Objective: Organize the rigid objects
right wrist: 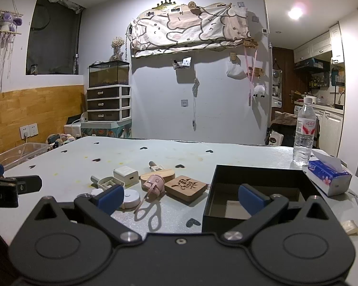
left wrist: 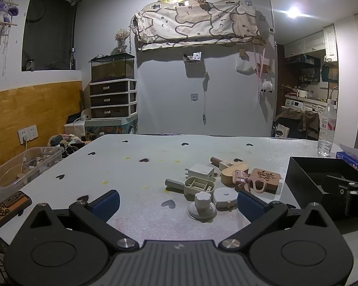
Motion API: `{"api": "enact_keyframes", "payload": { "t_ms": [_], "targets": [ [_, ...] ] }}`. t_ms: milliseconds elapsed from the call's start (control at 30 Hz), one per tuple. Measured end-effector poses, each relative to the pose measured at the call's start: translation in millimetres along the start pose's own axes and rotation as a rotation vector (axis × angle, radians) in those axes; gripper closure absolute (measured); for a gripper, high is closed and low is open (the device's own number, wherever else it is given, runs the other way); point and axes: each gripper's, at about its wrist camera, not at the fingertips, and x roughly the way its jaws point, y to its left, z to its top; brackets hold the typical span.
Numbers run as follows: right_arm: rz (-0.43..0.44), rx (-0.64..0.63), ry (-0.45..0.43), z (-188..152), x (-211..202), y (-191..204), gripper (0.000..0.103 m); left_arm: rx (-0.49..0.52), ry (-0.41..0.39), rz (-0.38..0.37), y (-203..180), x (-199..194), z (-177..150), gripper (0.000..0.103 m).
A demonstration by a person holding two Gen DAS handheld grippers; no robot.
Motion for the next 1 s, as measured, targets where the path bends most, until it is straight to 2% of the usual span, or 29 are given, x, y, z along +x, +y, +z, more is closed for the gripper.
{"api": "enact_keyframes", "payload": {
  "t_ms": [1000],
  "targets": [
    [0.001, 0.0, 0.001, -0.2, -0.3, -1.4, 0.0, -0.002, -0.002, -0.002, 0.0, -0.2, -0.1, 0.0]
  ]
}}
